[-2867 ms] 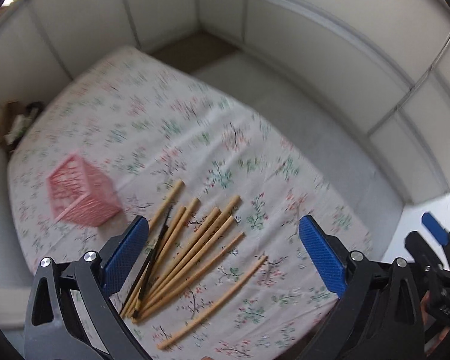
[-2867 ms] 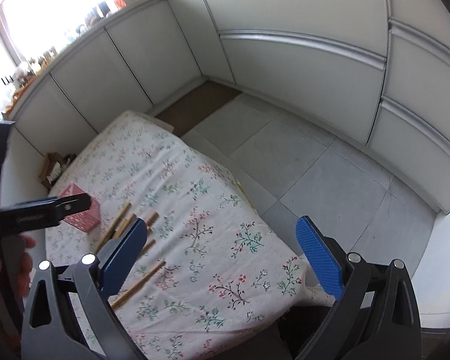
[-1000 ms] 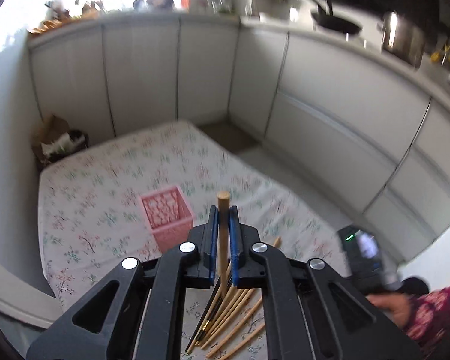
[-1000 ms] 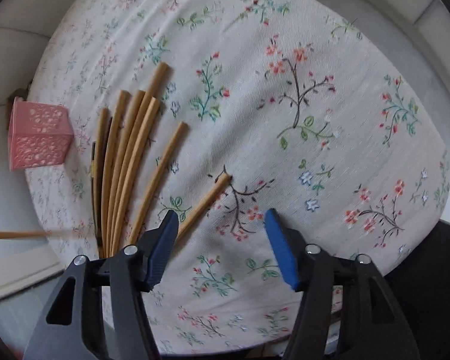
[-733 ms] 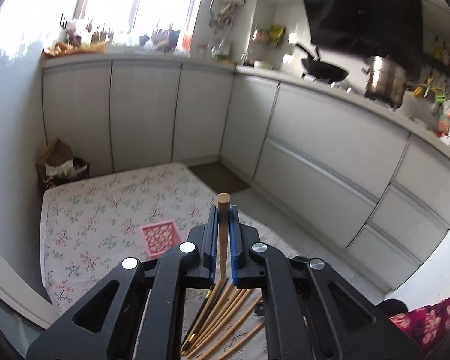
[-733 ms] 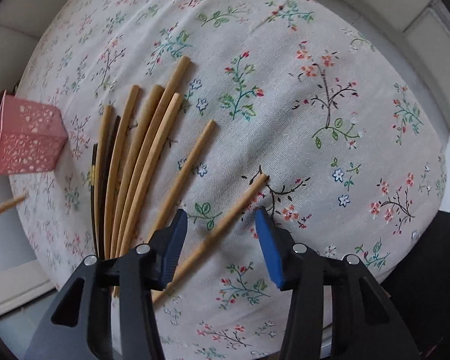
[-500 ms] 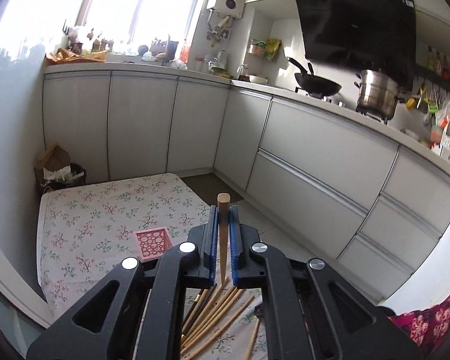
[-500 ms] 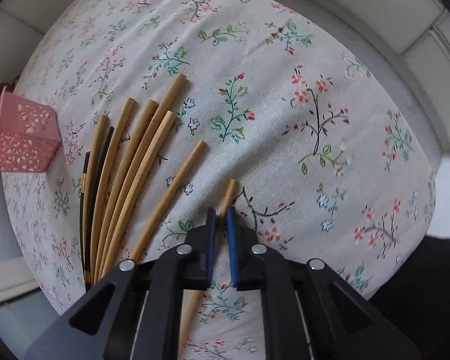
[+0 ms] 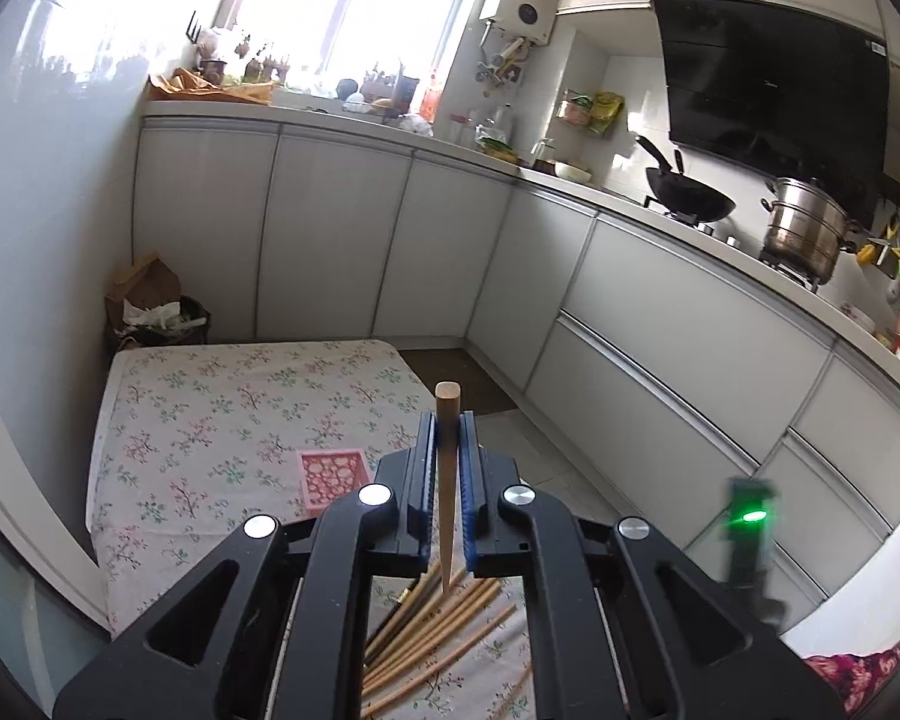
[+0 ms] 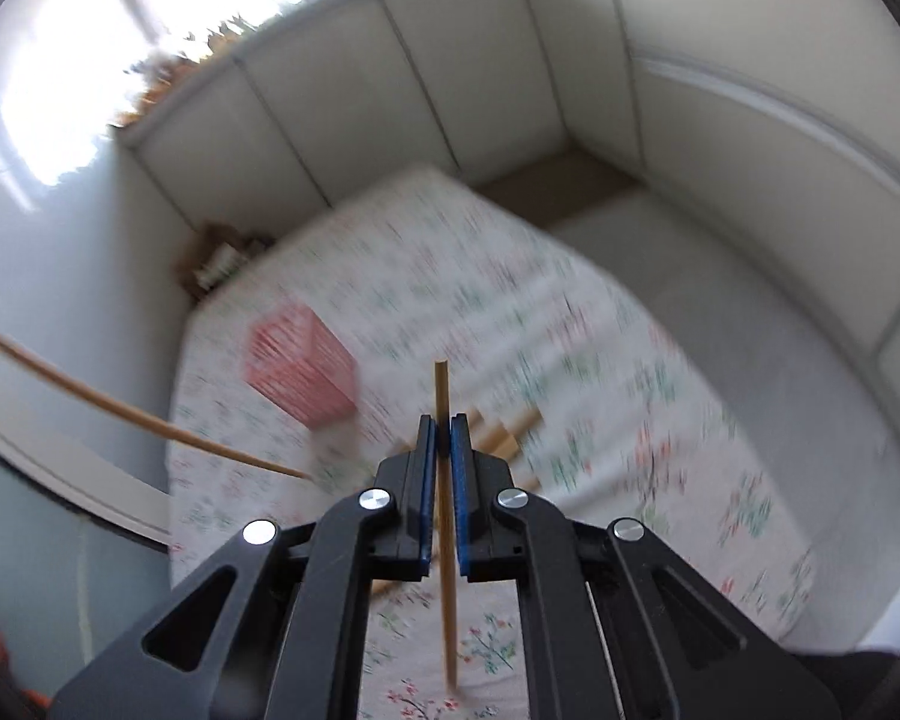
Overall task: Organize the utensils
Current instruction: 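Lower both held chopsticks into the pink mesh cup and open both tools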
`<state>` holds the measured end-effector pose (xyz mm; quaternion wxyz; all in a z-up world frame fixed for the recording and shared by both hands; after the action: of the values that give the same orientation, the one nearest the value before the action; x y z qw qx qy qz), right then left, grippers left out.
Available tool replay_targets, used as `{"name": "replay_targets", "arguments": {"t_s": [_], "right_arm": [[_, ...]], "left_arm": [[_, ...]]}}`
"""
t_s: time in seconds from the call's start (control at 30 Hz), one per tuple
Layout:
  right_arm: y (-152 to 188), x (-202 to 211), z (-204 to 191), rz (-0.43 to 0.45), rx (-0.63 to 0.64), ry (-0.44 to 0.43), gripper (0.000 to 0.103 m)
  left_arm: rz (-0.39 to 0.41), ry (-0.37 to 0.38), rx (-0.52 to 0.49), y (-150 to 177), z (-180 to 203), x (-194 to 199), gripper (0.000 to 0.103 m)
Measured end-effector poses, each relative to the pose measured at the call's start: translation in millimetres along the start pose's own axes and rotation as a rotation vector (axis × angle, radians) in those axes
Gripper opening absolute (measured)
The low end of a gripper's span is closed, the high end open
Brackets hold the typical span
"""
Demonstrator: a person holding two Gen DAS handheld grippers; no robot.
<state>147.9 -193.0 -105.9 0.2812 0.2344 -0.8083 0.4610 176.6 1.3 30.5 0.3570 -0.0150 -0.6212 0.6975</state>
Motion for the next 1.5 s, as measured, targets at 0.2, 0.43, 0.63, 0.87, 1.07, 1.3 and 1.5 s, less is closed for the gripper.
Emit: {"name": "replay_targets", "arguments": {"t_s": [0.2, 0.43, 0.63, 0.87, 1.07, 1.3, 1.5], "right_arm": [[-65.5, 34.6, -28.2, 0.145, 0.046, -0.061, 0.005], [-124.4, 24.8, -59.8, 0.238, 0.064, -0.117, 0.005], [-140.5, -7.8, -83.0, 0.246, 0.089, -0.156, 0.005], [-140.2, -28.3, -104.1, 0.243, 0.119, -0.172, 0.005], [-137.8, -45.0, -113.6, 0.243, 0.129, -0.177, 0.005], [-122.9, -89.3, -133.7, 0.211, 0.173, -0.163, 0.007], [-120.1, -84.6, -130.2, 0.259, 0.151, -0.117, 0.057]], "left_arm": [[0.025, -0.09, 0.011, -27.3, -14.9, -15.8, 0.006], [0.065, -0.2, 0.031, -52.4, -46.1, -48.5, 0.006], [0.004, -0.253, 0.052, -43.9, -75.6, -99.9, 0.007], [0.084, -0.226, 0.122, -25.6, -90.6, -95.1, 0.017], [0.18, -0.246, 0.191, -30.0, -98.3, -52.3, 0.03], [0.216, -0.254, 0.234, -19.7, -107.5, -27.8, 0.046], [0.214, -0.278, 0.224, -17.2, -111.1, -25.6, 0.058]]}}
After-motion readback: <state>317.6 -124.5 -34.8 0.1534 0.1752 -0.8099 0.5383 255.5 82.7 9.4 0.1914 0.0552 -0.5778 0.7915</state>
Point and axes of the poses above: each gripper's, at about its wrist camera, not at the fingertips, and x roughly against the way its jaws point, z to its right, y to its underside, the point moved 5 cm from there along -x, roughly the way its jaws point, and after that the axes turned 1 degree about -y, right-handed, at the moved point
